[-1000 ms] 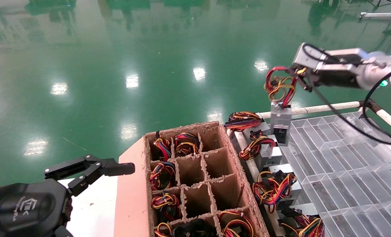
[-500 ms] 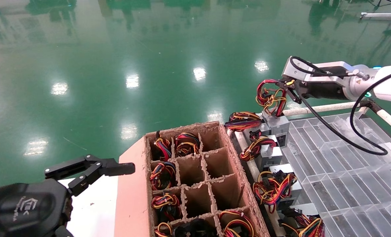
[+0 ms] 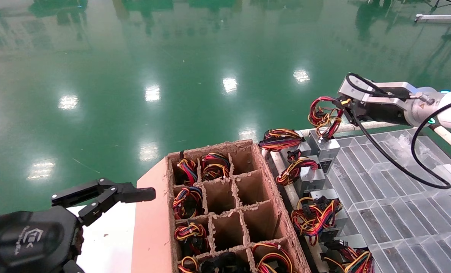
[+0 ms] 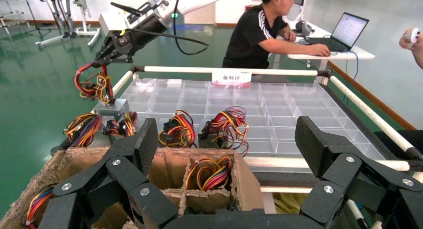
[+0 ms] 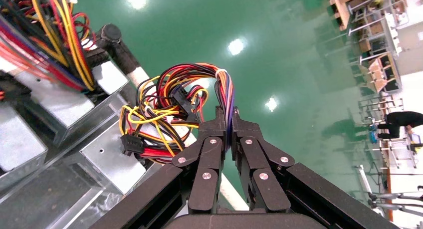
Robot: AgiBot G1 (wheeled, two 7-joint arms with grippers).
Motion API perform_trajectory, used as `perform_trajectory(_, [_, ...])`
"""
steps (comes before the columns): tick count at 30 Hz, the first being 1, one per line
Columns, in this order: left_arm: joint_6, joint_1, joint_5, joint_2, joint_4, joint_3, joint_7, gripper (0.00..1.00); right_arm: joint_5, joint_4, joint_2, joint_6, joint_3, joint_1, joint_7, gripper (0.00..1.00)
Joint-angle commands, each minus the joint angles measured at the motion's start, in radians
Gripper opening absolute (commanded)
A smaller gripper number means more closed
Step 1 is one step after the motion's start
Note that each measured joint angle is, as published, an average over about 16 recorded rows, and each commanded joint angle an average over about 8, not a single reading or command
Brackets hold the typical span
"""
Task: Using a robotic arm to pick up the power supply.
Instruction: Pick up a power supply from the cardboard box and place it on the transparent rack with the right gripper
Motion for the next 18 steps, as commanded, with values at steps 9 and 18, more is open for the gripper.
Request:
perform_trajectory(9, [0.0,0.0,0.0,0.0,0.0,0.0,0.0,1.0,0.025,0.006,-0.003,0.031,0.017,-0.044,-0.009,0.51])
perform_trajectory(18, [0.0,0.0,0.0,0.0,0.0,0.0,0.0,1.0,0.028,0.006,-0.003,0.034,0.018,-0.052,-0.011,1.0])
